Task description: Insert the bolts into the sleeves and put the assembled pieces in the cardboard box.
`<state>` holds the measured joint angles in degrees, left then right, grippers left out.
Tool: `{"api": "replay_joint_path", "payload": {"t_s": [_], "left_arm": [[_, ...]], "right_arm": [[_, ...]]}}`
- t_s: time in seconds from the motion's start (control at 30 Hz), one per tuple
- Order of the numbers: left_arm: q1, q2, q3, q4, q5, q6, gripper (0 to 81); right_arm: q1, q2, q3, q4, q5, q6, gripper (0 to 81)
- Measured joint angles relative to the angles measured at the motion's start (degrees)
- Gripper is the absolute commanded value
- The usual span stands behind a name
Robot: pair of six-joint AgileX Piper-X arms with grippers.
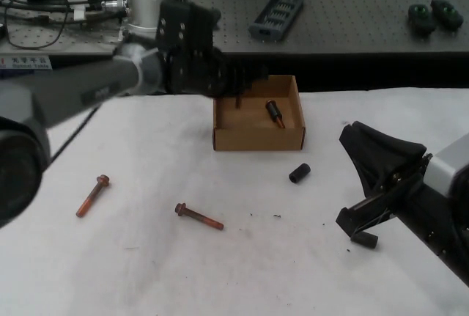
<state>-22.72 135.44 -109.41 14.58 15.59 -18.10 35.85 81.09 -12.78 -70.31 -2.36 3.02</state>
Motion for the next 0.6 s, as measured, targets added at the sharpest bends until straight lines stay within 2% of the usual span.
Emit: {"api": "replay_joint_path", "payload": {"t_s": [0.1,0.2,0.27,0.37,0.6], "left_arm": [[0.0,1.2,-0.2,0.0,0.0,0.0,3.7],[0.0,1.9,-0.1,0.7,0.0,0.0,16.5],[0.0,1.9,-0.3,1.1,0.0,0.0,28.1],[0.0,1.9,-0.5,1.1,0.0,0.3,39.5],[0.0,1.6,-0.6,1.6,5.0,2.0,41.4]], "right_arm": [[0.0,0.0,0.0,-0.1,0.0,0.0,6.9],[0.0,0.0,0.0,-0.2,0.0,0.0,6.9],[0.0,0.0,0.0,-0.2,0.0,0.0,6.9],[0.0,0.0,0.0,-0.2,0.0,0.0,6.9],[0.0,0.0,0.0,-0.2,0.0,-0.4,6.9]]}}
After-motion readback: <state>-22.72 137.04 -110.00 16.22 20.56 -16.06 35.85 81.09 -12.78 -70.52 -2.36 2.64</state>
